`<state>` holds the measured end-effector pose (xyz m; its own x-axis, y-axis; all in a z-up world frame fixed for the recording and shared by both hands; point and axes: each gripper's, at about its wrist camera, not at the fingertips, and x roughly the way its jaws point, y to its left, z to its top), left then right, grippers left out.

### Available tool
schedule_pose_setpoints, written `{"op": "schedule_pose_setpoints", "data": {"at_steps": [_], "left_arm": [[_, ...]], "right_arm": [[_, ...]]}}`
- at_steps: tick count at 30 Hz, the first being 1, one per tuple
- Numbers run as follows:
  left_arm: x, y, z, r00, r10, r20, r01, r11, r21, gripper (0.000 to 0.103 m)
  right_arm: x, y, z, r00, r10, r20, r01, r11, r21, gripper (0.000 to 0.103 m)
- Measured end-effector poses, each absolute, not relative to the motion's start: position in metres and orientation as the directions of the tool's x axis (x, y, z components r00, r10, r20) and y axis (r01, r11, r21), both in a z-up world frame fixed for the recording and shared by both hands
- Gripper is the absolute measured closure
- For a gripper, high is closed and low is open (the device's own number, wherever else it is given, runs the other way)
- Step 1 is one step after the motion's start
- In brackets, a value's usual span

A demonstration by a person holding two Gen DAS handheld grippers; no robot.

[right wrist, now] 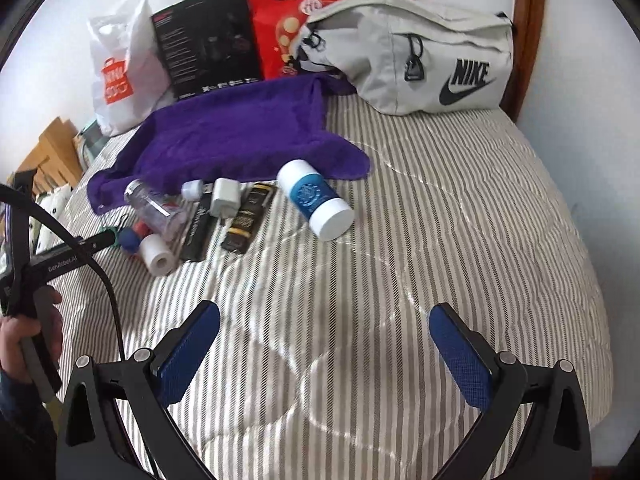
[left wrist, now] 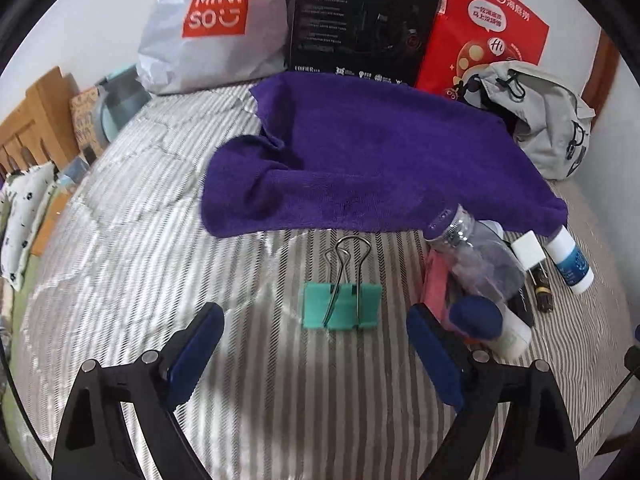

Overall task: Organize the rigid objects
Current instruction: 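Grasp the green binder clip with the left gripper while the right gripper grasps the white-and-blue container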

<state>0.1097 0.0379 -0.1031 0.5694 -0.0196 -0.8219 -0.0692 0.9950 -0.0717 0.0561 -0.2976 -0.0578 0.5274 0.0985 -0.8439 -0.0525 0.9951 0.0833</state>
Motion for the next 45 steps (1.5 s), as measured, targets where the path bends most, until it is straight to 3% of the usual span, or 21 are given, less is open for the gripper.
{"op": "schedule_pose_setpoints", "data": {"at_steps": [9,15,17,23,26,27,33,37,45], "left_arm": [[0.121,0.026,-0.119,0.58,0.023,-0.814,-0.032,0.999,0.006,0.022],[0.115,0.023,-0.115,0.602,0.001,-0.799,0.008,1.0,0.007,0.046],[0.113,0.024,-0.113,0.606,-0.009,-0.796,0.014,1.0,-0.001,0.06],[0.11,0.021,-0.113,0.629,-0.017,-0.778,0.028,1.0,0.001,0.064],[0.11,0.022,-0.113,0.629,-0.023,-0.777,0.028,1.0,-0.007,0.064],[0.11,0.022,-0.113,0.63,-0.024,-0.776,0.028,1.0,-0.008,0.064],[0.11,0.022,-0.113,0.63,-0.023,-0.776,0.028,1.0,-0.007,0.064],[0.11,0.022,-0.113,0.63,-0.024,-0.776,0.028,1.0,-0.008,0.064],[0.11,0.021,-0.113,0.629,-0.021,-0.777,0.028,1.0,-0.005,0.063]], "right_arm": [[0.086,-0.3,-0.07,0.525,0.108,-0.844,-0.118,0.992,0.054,0.0],[0.116,-0.293,-0.075,0.553,0.105,-0.826,-0.181,0.983,0.004,0.0],[0.125,-0.291,-0.079,0.556,0.11,-0.824,-0.201,0.98,-0.005,0.001],[0.155,-0.281,-0.099,0.545,0.129,-0.829,-0.29,0.956,-0.042,0.009],[0.167,-0.277,-0.109,0.522,0.134,-0.843,-0.311,0.95,-0.041,0.023],[0.169,-0.275,-0.112,0.514,0.14,-0.846,-0.316,0.948,-0.035,0.032],[0.169,-0.275,-0.114,0.534,0.175,-0.827,-0.312,0.95,-0.001,0.039],[0.167,-0.275,-0.109,0.509,0.177,-0.842,-0.313,0.95,0.011,0.059],[0.157,-0.269,-0.107,0.493,0.159,-0.855,-0.293,0.956,0.009,0.065]]}}
